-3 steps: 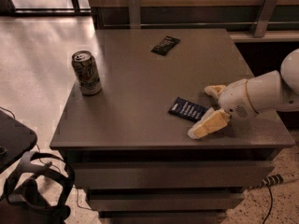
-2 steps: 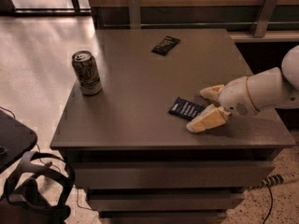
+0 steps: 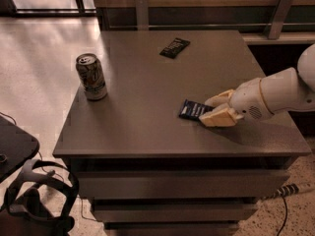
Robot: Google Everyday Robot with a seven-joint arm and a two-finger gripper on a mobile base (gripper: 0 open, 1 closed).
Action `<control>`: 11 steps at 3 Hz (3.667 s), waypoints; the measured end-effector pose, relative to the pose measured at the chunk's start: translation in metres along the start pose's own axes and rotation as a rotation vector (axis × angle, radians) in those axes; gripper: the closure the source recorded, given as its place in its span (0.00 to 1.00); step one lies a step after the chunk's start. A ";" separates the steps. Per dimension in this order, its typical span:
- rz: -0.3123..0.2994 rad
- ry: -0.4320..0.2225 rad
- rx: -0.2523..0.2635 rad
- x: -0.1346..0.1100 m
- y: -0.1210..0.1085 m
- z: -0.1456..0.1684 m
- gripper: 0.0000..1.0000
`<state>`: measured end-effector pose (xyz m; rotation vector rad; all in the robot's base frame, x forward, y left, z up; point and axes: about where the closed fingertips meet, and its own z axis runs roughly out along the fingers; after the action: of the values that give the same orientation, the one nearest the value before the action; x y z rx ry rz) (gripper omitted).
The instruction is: Move rxbar blueberry near rxbar chocolate
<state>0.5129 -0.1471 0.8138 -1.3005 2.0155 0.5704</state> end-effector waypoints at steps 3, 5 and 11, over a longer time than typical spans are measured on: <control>0.058 0.016 0.093 -0.045 -0.104 -0.056 1.00; 0.103 -0.011 0.236 -0.082 -0.197 -0.069 1.00; 0.245 -0.037 0.331 -0.089 -0.297 0.027 0.79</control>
Offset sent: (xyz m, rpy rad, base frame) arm 0.0927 -0.0675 0.1010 -0.0713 -0.0556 -0.1257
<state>0.8168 -0.1952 0.8583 -0.8494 2.1434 0.3458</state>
